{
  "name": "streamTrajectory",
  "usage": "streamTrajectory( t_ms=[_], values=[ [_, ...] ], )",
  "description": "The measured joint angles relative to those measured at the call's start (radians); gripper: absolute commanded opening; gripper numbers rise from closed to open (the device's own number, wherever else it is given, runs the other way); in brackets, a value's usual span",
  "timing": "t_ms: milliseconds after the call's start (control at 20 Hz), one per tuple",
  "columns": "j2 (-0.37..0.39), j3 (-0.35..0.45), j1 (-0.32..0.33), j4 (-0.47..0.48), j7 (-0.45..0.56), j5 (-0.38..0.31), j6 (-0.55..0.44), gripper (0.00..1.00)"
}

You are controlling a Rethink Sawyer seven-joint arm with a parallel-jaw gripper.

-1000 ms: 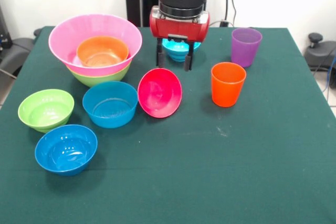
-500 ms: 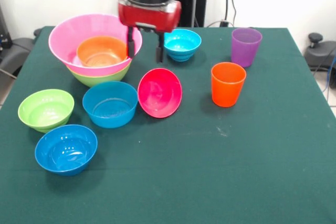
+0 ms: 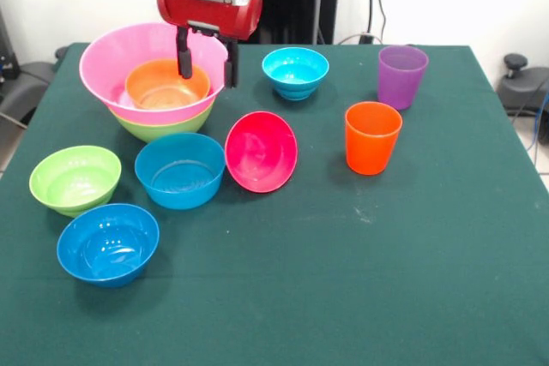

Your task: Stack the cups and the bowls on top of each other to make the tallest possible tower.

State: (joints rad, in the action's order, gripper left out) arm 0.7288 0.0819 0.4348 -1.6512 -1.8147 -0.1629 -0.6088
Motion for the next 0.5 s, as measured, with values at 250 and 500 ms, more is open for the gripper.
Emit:
streamTrajectory(
  t_ms=[250, 500],
  values=[
    [-0.011, 0.011, -0.001, 0.014, 0.0, -0.001, 0.0, 1.0],
    [-0.036, 0.019, -0.001, 0.028, 0.0, -0.002, -0.002, 1.0]
  ],
)
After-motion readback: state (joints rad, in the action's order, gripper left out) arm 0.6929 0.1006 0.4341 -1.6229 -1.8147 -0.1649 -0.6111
